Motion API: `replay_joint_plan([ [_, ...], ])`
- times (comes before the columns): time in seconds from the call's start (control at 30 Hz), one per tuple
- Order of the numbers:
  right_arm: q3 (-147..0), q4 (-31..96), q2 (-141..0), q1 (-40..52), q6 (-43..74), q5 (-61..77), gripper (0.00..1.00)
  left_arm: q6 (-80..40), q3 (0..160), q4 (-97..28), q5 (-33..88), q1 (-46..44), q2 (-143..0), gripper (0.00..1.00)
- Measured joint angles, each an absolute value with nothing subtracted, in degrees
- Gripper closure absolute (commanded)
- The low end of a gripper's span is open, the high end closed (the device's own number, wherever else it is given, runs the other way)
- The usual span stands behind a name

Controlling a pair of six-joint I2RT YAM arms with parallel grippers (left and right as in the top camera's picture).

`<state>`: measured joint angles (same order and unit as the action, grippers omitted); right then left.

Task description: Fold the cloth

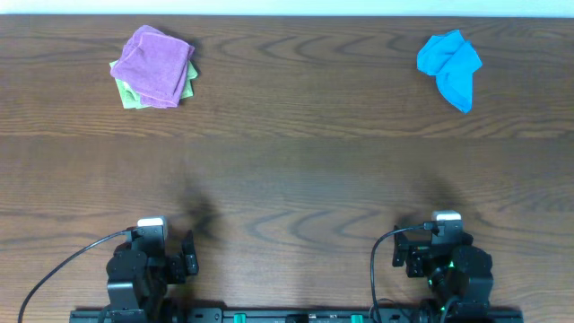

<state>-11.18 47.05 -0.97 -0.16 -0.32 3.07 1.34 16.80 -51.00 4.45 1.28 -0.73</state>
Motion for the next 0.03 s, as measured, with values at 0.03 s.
replay_joint_plan([
  [0.03, -11.2, 47.0, -1.0, -0.2, -0.3, 3.1, 0.01, 1.3, 16.8, -51.0, 4.4, 1.3, -0.7, 0.05],
])
